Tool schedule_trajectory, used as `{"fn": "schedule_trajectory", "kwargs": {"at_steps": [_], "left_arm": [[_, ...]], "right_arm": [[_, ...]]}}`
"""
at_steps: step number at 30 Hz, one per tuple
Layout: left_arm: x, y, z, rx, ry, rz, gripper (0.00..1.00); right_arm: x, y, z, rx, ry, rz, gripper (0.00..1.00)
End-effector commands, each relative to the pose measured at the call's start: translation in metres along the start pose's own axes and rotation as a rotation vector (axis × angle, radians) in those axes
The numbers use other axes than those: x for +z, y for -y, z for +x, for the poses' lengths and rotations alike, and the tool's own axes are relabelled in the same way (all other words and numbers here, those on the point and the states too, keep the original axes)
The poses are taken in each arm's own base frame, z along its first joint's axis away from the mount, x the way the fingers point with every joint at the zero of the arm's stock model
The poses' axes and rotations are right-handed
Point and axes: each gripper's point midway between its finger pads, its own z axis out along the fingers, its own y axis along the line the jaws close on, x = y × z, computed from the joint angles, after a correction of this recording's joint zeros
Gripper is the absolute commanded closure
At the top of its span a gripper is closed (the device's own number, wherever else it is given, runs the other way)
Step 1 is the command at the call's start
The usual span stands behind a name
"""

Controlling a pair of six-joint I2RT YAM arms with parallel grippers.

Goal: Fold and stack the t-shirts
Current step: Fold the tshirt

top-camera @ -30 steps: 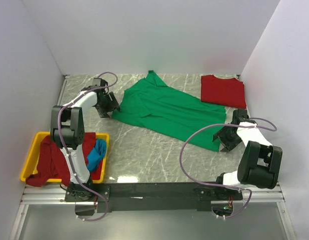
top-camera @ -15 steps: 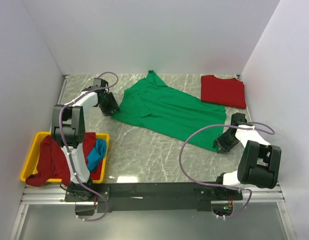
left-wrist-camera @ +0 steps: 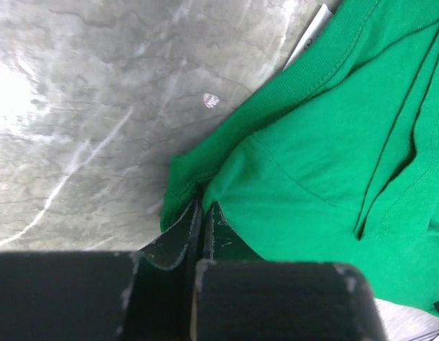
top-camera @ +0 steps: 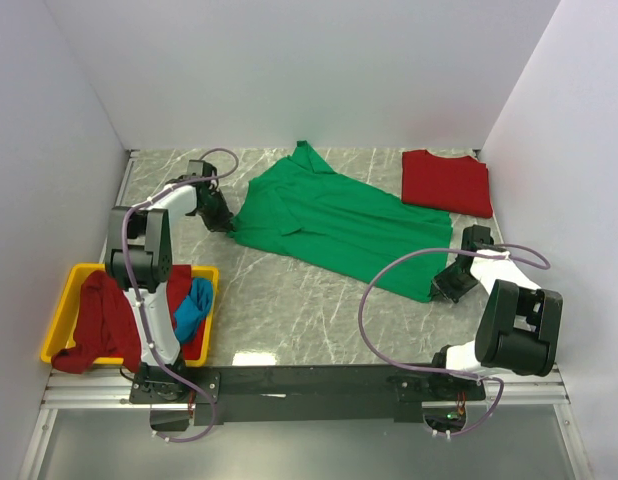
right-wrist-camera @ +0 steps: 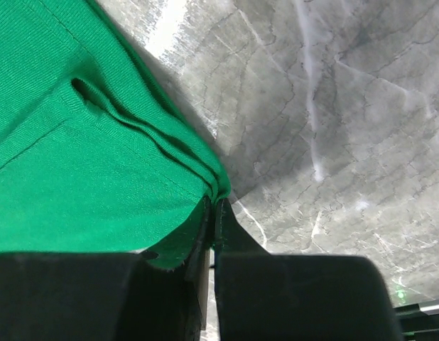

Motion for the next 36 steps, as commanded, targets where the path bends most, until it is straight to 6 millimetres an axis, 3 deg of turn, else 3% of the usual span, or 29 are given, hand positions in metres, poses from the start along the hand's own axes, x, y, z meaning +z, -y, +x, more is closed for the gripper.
{"fn": "schedule_trajectory", "kwargs": {"at_steps": [1,9,19,30,36], "left_arm": [[-0.004,-0.016,-0.008,0.032,0.016,-0.036,1.0],[-0.017,-0.026,-0.005,0.102,-0.013,-0.084,1.0],[-0.031,-0.06,0.013,0.1,-0.05,-0.243,1.0],[-0.052,-0.064,0.022,0.091,-0.062,-0.275,1.0],[-0.065,-0.076,0.02,0.096,-0.032,-0.349,0.99]], "right_arm": [[-0.002,0.018,0.0,0.003,0.021,0.073,1.0],[-0.011,0.029,0.009,0.024,0.032,0.092,1.0],[-0.019,0.038,0.026,0.025,0.016,0.105,1.0],[-0.023,0.052,0.052,0.048,-0.009,0.098,1.0],[-0.03,0.055,0.059,0.047,-0.005,0.086,1.0]]}}
